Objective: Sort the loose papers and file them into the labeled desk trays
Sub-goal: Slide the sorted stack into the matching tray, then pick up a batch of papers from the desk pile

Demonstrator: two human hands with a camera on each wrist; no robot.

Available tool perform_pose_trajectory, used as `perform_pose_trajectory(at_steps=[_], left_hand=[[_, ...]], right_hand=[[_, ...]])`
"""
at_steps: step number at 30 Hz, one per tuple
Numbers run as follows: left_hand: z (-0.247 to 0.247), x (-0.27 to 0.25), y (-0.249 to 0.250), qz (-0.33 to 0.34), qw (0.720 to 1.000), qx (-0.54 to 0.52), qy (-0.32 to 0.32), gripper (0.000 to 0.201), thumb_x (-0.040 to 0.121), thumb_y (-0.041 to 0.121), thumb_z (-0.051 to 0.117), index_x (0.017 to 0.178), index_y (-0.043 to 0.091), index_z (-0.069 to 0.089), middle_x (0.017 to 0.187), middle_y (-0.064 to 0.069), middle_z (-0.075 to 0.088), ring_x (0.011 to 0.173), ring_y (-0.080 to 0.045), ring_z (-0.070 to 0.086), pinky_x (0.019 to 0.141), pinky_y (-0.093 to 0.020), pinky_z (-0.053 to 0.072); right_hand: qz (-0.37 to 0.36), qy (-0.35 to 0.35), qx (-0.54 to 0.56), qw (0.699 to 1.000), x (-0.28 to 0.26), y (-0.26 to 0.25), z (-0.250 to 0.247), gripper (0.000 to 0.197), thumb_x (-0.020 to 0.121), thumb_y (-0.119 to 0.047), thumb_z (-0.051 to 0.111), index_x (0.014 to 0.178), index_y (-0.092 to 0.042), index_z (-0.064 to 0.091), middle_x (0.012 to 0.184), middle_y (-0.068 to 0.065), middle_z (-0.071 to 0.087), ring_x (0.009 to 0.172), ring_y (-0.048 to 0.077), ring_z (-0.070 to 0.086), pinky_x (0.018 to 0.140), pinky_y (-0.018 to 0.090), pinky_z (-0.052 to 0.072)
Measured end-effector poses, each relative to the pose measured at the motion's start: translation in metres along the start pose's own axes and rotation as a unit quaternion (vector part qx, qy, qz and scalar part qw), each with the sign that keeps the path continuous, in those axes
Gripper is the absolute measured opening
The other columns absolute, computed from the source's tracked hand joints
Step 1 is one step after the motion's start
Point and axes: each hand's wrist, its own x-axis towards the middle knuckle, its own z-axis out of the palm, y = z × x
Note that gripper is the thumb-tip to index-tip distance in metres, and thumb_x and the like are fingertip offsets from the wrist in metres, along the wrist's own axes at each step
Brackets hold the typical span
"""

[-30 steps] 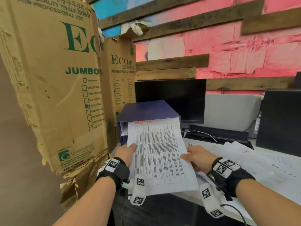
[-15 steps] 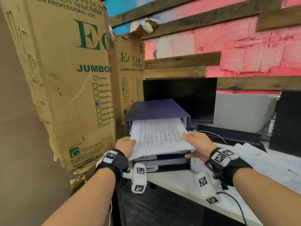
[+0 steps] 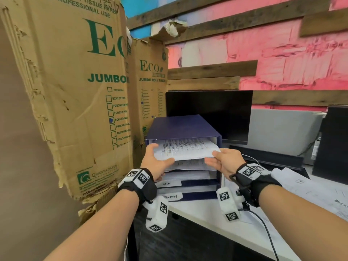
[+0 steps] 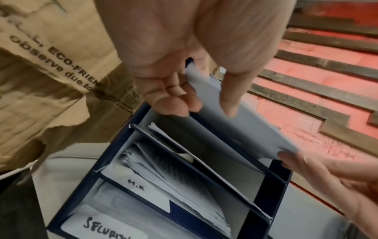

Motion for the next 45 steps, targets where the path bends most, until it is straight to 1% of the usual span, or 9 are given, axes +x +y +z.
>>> perform_pose_trajectory(at_steps=[3,7,12,17,20,24,32,39,45], left_hand=[[-0.003,0.006,-0.001,0.051,0.994,0.087,0.043,0.03,0.079,0.026,0.075,0.102,0.024,0.055,0.083,-0.009,0.064,0.051,-0.021,0.055,0.053,-0.034,0.055],[-0.009,0.021,0.002,0.028,0.993,0.078,0.079,0.018,0.084,0.031,0.068,0.099,0.021,0.065,0.073,-0.009,0.065,0.048,-0.027,0.059,0.057,-0.04,0.059],[-0.002,0.037,0.009,0.01,0.981,0.194,0.03,0.048,0.095,0.025,0.05,0.141,0.022,0.036,0.11,-0.017,0.064,0.08,-0.035,0.066,0.066,-0.04,0.059],[0.007,0.037,0.014,-0.012,0.97,0.24,-0.032,0.05,0.095,0.017,0.047,0.136,0.025,0.021,0.092,-0.016,0.062,0.072,-0.033,0.066,0.064,-0.047,0.059],[0.007,0.035,0.012,-0.033,0.968,0.237,-0.07,0.049,0.096,0.015,0.047,0.135,0.029,0.02,0.097,-0.019,0.061,0.079,-0.037,0.069,0.06,-0.042,0.059],[0.006,0.039,0.006,0.01,0.957,0.29,-0.028,0.044,0.09,0.024,0.056,0.124,0.022,0.029,0.105,-0.015,0.062,0.079,-0.032,0.067,0.072,-0.044,0.058],[0.019,0.026,0.009,0.019,0.927,0.365,-0.086,0.059,0.086,0.033,0.064,0.134,0.014,0.034,0.134,-0.007,0.019,0.107,-0.028,0.05,0.096,-0.035,0.047],[0.039,-0.001,0.031,0.051,0.918,0.367,-0.139,0.044,0.089,0.031,0.06,0.127,0.017,0.044,0.13,-0.007,0.029,0.069,-0.02,0.053,0.075,-0.033,0.052],[0.073,-0.03,0.047,0.104,0.911,0.357,-0.181,0.023,0.089,0.024,0.055,0.112,0.02,0.056,0.122,-0.005,0.054,0.089,-0.025,0.059,0.07,-0.028,0.047]], right_hand=[[-0.017,-0.018,0.027,0.999,0.006,-0.002,0.008,0.035,0.096,0.002,0.047,0.128,0.013,0.039,0.12,0.028,0.05,0.079,0.034,0.068,0.058,0.032,0.06],[-0.103,0.032,-0.203,0.973,0.014,0.004,0.004,0.044,0.093,-0.011,0.057,0.133,0.002,0.044,0.116,0.016,0.058,0.068,0.027,0.071,0.056,0.033,0.06],[-0.242,0.053,-0.526,0.814,0.025,0.004,-0.003,0.033,0.094,-0.022,0.052,0.126,-0.019,0.059,0.111,0.005,0.067,0.099,0.026,0.063,0.089,0.04,0.052],[-0.17,-0.045,-0.719,0.673,0.033,0.002,0.005,0.06,0.086,-0.004,0.043,0.143,-0.016,0.031,0.149,0.002,0.036,0.124,0.029,0.05,0.098,0.042,0.045],[-0.111,-0.072,-0.736,0.664,0.04,0.008,0.012,0.076,0.082,0.0,0.044,0.15,-0.015,0.014,0.159,-0.001,0.007,0.134,0.029,0.039,0.106,0.041,0.04],[-0.102,-0.06,-0.717,0.687,0.042,0.013,0.011,0.081,0.083,-0.003,0.045,0.151,-0.022,0.008,0.16,-0.001,0.0,0.137,0.031,0.035,0.106,0.042,0.04],[-0.177,-0.083,-0.704,0.682,0.023,0.009,-0.008,0.073,0.082,0.001,0.047,0.147,-0.021,0.025,0.158,-0.009,0.009,0.131,0.026,0.043,0.098,0.038,0.045],[-0.164,-0.091,-0.712,0.677,-0.021,-0.015,-0.042,0.063,0.085,0.004,0.041,0.143,-0.021,0.038,0.153,-0.006,0.029,0.135,0.022,0.037,0.108,0.034,0.037],[-0.083,-0.023,-0.751,0.655,-0.045,-0.032,-0.095,0.053,0.087,-0.007,0.042,0.134,-0.029,0.05,0.136,0.0,0.053,0.123,0.023,0.051,0.1,0.035,0.044]])
